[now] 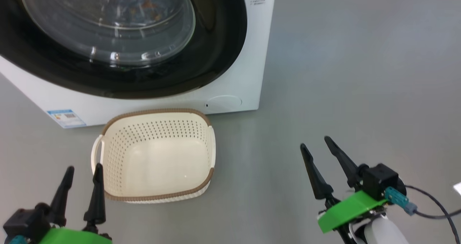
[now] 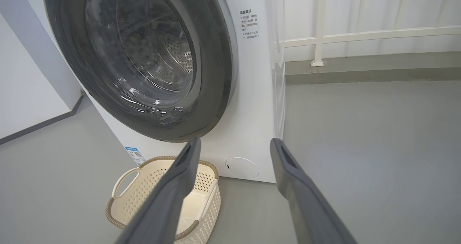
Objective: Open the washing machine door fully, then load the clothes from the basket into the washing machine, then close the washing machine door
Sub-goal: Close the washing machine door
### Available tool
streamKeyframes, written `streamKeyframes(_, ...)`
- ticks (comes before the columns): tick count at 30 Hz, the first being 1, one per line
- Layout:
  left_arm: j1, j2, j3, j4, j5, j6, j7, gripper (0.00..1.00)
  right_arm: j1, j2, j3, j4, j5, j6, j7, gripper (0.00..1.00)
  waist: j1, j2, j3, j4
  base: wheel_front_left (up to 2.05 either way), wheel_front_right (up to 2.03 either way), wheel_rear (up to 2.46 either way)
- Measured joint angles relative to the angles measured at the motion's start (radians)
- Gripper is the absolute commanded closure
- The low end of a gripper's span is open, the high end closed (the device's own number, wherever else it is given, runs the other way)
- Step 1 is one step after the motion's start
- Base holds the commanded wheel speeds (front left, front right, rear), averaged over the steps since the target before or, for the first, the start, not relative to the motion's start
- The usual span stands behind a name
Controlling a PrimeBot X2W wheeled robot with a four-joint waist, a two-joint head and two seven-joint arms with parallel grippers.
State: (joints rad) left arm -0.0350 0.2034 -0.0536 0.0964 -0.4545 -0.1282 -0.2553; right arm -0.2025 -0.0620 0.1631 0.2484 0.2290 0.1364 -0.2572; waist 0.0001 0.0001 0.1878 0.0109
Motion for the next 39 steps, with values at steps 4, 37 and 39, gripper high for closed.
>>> streamKeyframes(4,0.032,-0.002,0.007,0.005,-0.001,0.0,0.0,0.0,0.046,0.001,-0.019,-0.016,0.0,0.0,0.0,0.0,-0.0001,0.0,-0.029,-0.011,0.0,0.0,0.0)
streamKeyframes(37,0.199,-0.072,0.085,0.035,0.117,0.0,0.0,0.0,0.229,0.012,-0.126,-0.038,0.002,0.0,0.0,0.0,0.0,0.0,-0.217,-0.03,0.0,0.0,0.0)
streamKeyframes(39,0.199,-0.072,0.087,0.036,0.117,0.0,0.0,0.0,0.229,0.012,-0.128,-0.039,0.002,0.0,0.0,0.0,-0.0001,0.0,-0.217,-0.029,0.0,0.0,0.0)
